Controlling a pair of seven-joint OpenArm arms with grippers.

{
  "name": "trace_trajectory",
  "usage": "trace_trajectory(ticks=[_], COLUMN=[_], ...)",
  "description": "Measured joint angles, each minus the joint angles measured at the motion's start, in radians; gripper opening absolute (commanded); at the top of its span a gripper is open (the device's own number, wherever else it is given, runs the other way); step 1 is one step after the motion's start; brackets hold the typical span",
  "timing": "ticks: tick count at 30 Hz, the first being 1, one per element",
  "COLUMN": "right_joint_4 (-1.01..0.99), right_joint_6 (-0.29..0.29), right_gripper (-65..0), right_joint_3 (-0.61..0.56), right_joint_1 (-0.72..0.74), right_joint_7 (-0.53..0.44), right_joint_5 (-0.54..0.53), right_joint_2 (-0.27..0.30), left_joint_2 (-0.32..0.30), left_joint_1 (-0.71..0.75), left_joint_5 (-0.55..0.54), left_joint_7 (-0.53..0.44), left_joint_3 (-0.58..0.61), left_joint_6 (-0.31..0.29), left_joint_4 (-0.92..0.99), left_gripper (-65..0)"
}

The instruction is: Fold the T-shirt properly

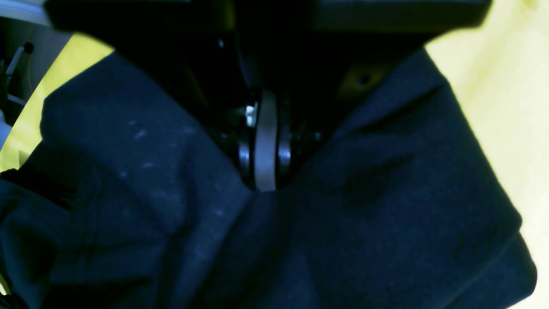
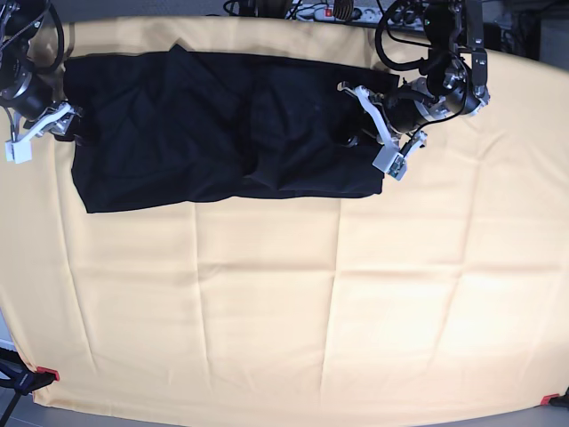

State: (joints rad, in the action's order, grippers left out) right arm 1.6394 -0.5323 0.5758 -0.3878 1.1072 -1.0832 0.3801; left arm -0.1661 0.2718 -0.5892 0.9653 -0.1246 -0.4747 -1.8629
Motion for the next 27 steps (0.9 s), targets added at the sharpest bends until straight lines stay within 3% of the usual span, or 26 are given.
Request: trace_trajectory(ticks=[6,15,17,20,21,27], right_joint_4=[0.0,-0.003,-0.003,-0.005,-0.005,-0.006], right_joint_6=[-0.006,-0.083,-0.082,-0.115,-0.125,-0.126], right_gripper=[-25.1,-27.3,-35.0,-60.0,-65.0,-65.0], right_joint_3=[-0.08,-0.114,-0.114,-0.116,-0.116,-0.116], right_joint_1=[0.002,0.0,0.0,0.0,-0.002,0.011], right_joint_7=[0.038,0.072,0.074,0.072,0.076,0.06], right_joint_5=[-0.107,-0.191,-0.188,-0.178,-0.177,-0.165], right_joint_2=[-0.013,-0.015,-0.015,-0.017,-0.018,-0.018], left_joint_2=[0.0,0.0,0.0,0.0,0.0,0.0], left_joint_1=[0.0,0.0,0.0,0.0,0.0,0.0], left_joint_5=[-0.003,-0.005,-0.005,-0.005,-0.005,-0.011], left_joint_7=[0.002,0.002,0.002,0.002,0.002,0.003], left_joint_3=[0.0,0.0,0.0,0.0,0.0,0.0], left_joint_6=[0.0,0.0,0.0,0.0,0.0,0.0], left_joint_4=[0.0,0.0,0.0,0.0,0.0,0.0], left_gripper=[-65.0,-65.0,-65.0,-65.0,-65.0,-65.0])
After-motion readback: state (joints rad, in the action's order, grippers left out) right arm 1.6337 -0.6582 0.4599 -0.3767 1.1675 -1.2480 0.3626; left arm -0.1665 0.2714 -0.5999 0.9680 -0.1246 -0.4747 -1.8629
